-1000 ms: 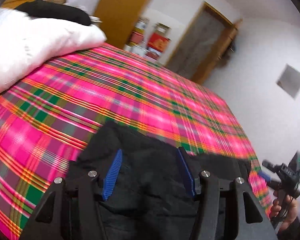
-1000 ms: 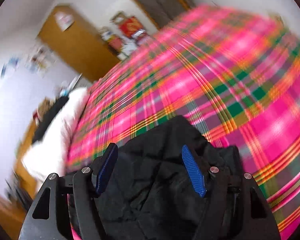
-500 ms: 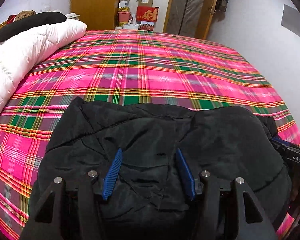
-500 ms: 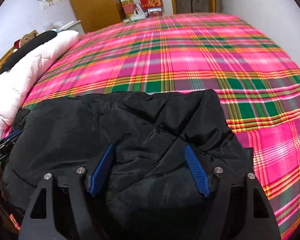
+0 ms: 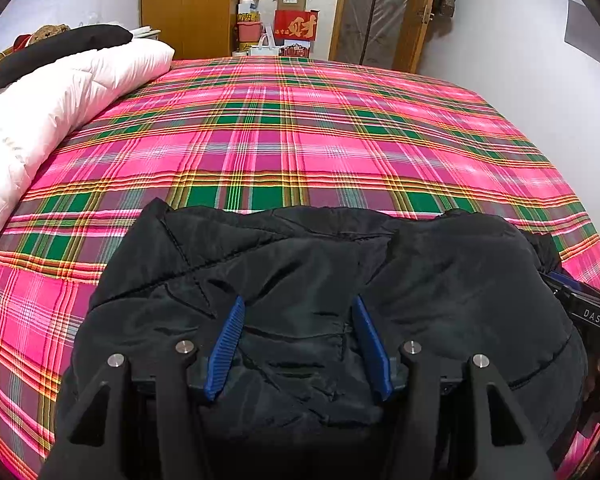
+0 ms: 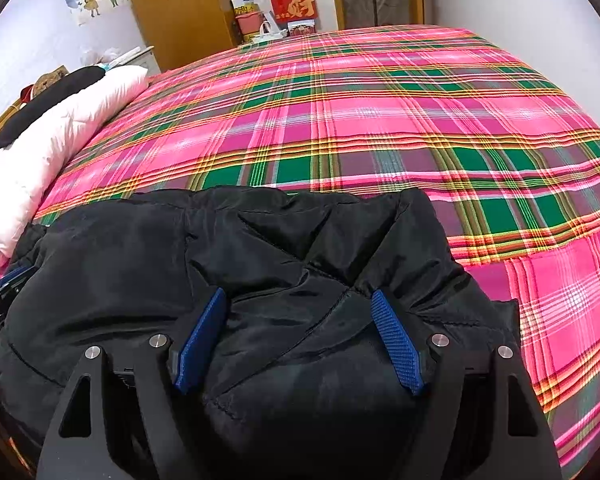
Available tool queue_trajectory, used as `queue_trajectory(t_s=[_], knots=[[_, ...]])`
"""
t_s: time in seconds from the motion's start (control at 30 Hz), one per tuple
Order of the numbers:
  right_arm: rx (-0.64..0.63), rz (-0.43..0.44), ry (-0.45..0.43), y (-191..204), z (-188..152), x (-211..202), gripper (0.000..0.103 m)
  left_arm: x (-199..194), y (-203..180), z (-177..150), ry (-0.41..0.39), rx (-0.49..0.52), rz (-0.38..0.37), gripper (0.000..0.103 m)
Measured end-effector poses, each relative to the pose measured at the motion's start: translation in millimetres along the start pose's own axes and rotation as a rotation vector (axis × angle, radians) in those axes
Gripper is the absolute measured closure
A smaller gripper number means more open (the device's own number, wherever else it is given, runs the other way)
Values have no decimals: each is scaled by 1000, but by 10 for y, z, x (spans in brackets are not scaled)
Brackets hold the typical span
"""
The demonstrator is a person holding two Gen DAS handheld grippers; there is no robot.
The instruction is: Fold large clothes
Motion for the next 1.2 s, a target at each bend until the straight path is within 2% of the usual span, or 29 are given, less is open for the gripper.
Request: queue_trajectory(t_s=[0.27, 0.37, 0.43, 0.5, 0.6, 0.67, 0.97, 1.2], knots=[[-1, -19, 54, 7, 55, 15, 28, 78, 79, 38, -1, -13, -35, 43], [13, -41, 44, 24, 56, -173, 28, -39, 35, 67, 2, 19, 26, 43], [-2, -44, -20, 68, 82, -389, 28, -183, 41, 122, -47, 39, 62, 43], [-14, -44, -47, 56, 110, -490, 28, -260, 128, 164, -87, 29, 94, 43], [3, -78, -19, -120, 131, -308, 28, -92, 357, 141, -37, -22, 111, 43], [24, -93, 6, -251, 124, -148, 28, 6, 450, 116, -23, -45, 92, 43], [62, -73, -6, -382, 110, 149, 28, 299, 525, 106, -31, -84, 31, 41], [69, -61, -24, -394, 84, 205, 28, 348, 513, 73, -55, -83, 43, 41]])
Point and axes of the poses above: each gripper's, at about its wrist camera, not at the fingertips, and x roughly the way its jaws point, y to its left, z to its top, the point moved 6 cm from there along x, roughly the way its jaws point, and after that the axes turned 11 degrees about y, right-handed, at the moved point
